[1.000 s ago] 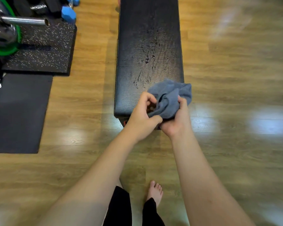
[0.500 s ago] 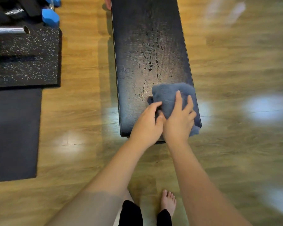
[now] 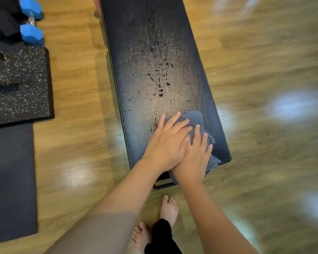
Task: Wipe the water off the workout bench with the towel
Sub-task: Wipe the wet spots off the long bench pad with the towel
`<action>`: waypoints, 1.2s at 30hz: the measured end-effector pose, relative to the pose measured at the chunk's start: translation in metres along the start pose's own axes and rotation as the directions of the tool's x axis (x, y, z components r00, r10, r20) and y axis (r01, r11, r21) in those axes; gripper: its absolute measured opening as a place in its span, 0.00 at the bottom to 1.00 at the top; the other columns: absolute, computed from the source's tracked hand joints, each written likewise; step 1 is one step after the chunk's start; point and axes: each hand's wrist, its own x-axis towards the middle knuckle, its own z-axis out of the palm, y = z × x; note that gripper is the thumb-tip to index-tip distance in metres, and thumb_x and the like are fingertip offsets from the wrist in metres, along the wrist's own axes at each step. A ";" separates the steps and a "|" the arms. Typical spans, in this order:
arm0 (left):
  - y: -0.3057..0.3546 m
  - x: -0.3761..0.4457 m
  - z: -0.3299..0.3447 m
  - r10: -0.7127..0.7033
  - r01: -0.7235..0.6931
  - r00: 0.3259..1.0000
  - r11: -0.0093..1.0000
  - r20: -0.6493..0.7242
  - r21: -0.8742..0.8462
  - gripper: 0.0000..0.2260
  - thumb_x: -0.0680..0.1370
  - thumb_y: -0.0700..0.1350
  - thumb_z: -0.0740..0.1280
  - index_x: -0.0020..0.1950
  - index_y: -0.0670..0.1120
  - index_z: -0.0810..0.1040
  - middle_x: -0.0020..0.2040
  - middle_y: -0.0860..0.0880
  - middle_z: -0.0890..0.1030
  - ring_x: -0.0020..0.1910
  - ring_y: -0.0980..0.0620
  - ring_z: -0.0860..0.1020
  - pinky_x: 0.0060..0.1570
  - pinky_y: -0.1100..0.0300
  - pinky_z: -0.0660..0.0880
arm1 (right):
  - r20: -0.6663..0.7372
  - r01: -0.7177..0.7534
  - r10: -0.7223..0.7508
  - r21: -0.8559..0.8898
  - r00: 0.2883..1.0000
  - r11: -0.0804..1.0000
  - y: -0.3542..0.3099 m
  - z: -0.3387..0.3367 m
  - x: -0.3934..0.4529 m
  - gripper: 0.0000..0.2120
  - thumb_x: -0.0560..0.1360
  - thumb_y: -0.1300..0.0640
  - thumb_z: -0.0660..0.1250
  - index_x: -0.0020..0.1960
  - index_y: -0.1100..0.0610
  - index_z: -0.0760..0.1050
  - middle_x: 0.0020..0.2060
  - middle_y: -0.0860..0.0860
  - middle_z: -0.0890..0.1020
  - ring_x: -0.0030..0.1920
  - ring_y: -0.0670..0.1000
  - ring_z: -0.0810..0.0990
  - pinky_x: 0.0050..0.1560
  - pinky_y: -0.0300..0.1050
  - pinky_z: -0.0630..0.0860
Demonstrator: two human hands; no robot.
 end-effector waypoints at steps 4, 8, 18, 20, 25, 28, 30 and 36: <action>-0.007 0.009 0.004 0.007 -0.007 1.000 0.996 0.002 0.087 0.19 0.82 0.51 0.53 0.65 0.48 0.80 0.68 0.50 0.77 0.73 0.47 0.69 0.78 0.46 0.51 | -0.015 0.004 -0.004 0.013 1.000 1.000 0.001 -0.002 0.002 0.27 0.74 0.45 0.55 0.69 0.55 0.72 0.76 0.58 0.65 0.73 0.67 0.65 0.70 0.71 0.61; -0.014 0.012 0.004 0.022 -0.026 0.999 0.993 0.029 0.113 0.18 0.82 0.51 0.54 0.65 0.50 0.79 0.68 0.52 0.77 0.72 0.48 0.70 0.76 0.49 0.57 | -0.014 -0.017 0.017 0.002 1.000 1.000 -0.002 -0.004 0.003 0.28 0.74 0.44 0.57 0.70 0.54 0.73 0.76 0.58 0.66 0.73 0.66 0.65 0.70 0.70 0.61; -0.055 0.023 -0.017 0.296 -0.293 0.949 0.955 0.111 -0.044 0.18 0.82 0.53 0.55 0.63 0.50 0.81 0.63 0.52 0.81 0.65 0.49 0.73 0.65 0.52 0.65 | -0.145 -0.226 0.247 0.150 0.958 0.963 -0.044 0.005 -0.011 0.25 0.69 0.48 0.62 0.65 0.53 0.74 0.73 0.58 0.70 0.70 0.67 0.69 0.68 0.69 0.65; -0.068 0.022 -0.028 0.373 -0.364 0.922 0.927 0.103 -0.093 0.17 0.82 0.53 0.57 0.57 0.50 0.83 0.55 0.53 0.82 0.56 0.48 0.74 0.57 0.51 0.69 | -0.184 -0.260 0.296 0.196 0.937 0.946 -0.064 0.008 -0.024 0.27 0.67 0.48 0.63 0.65 0.50 0.71 0.72 0.58 0.71 0.69 0.67 0.70 0.67 0.69 0.66; -0.110 0.025 -0.047 0.453 -0.425 0.890 0.862 0.046 -0.276 0.19 0.82 0.50 0.61 0.32 0.45 0.72 0.32 0.50 0.70 0.37 0.48 0.66 0.38 0.46 0.70 | -0.164 -0.249 0.276 0.163 0.947 0.955 -0.114 0.025 -0.056 0.34 0.66 0.43 0.70 0.70 0.48 0.67 0.71 0.58 0.71 0.67 0.68 0.71 0.65 0.69 0.68; -0.117 0.030 -0.046 0.520 -0.474 0.853 0.808 0.047 -0.351 0.17 0.78 0.46 0.65 0.30 0.45 0.68 0.31 0.52 0.68 0.36 0.50 0.65 0.35 0.47 0.69 | -0.185 -0.254 0.276 0.133 0.943 0.958 -0.123 0.033 -0.060 0.36 0.65 0.43 0.70 0.71 0.50 0.68 0.70 0.59 0.72 0.66 0.68 0.72 0.64 0.69 0.68; -0.118 0.037 -0.043 0.549 -0.486 0.835 0.764 0.033 -0.425 0.15 0.77 0.44 0.65 0.31 0.45 0.70 0.32 0.50 0.71 0.36 0.48 0.68 0.37 0.47 0.70 | -0.235 -0.237 0.260 0.120 0.937 0.964 -0.116 0.036 -0.055 0.35 0.64 0.43 0.69 0.70 0.50 0.70 0.69 0.60 0.73 0.64 0.68 0.73 0.63 0.68 0.70; -0.121 0.053 -0.034 0.548 -0.522 0.828 0.681 -0.117 -0.513 0.10 0.80 0.45 0.62 0.49 0.42 0.82 0.53 0.49 0.80 0.56 0.49 0.79 0.55 0.48 0.76 | -0.384 -0.246 0.296 0.175 0.875 0.954 -0.049 0.026 -0.004 0.31 0.66 0.40 0.64 0.68 0.47 0.72 0.68 0.56 0.75 0.61 0.64 0.76 0.61 0.62 0.73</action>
